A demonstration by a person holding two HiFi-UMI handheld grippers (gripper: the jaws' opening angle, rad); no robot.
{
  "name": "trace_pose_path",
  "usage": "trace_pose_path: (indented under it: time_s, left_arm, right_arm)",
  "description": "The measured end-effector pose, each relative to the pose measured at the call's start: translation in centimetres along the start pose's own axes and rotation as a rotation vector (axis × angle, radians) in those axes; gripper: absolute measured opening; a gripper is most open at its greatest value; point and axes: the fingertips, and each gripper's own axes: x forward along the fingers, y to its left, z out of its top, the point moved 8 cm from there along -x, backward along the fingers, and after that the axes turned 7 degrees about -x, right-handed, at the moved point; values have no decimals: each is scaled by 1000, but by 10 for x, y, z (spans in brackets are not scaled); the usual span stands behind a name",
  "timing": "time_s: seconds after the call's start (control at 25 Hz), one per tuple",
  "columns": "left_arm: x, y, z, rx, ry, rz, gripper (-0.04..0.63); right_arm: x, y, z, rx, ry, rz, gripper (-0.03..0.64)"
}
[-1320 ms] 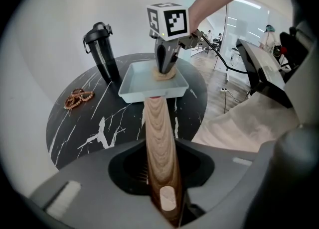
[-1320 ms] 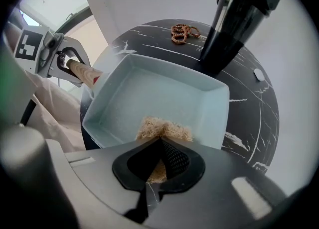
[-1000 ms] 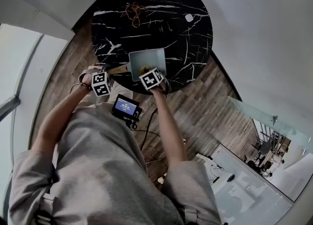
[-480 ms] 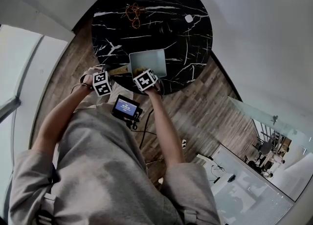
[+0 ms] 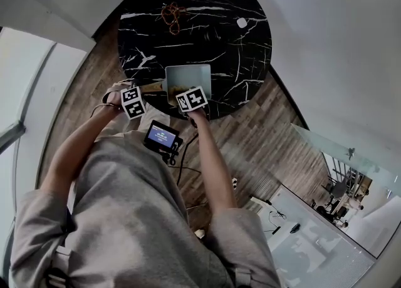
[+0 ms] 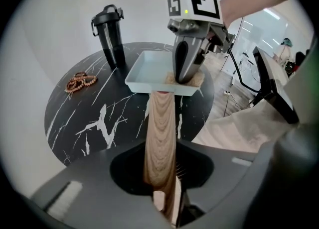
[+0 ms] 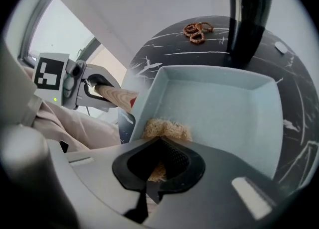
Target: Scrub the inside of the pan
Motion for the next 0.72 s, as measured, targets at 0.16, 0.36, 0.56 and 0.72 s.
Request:
trace_pose_path:
  time_s: [0.16,0.36,0.56,0.72]
  left_arm:
    - [-1,-2,0,3,14,-9,83]
    - [-2,-6,-5,44,7,-6,81]
    - [-2,-10,-6,61,-4,5,81]
    - [-2,-14,-6,111,-12,9,81]
  right_arm:
    - [-11,-6,-9,109,-67,113,18]
    - [-45,-8,-8,94,-172,204,20]
    - [-83,-32,1,-167,-171,-89,20]
    - [-82,-59,13,-483,-45,-413,20]
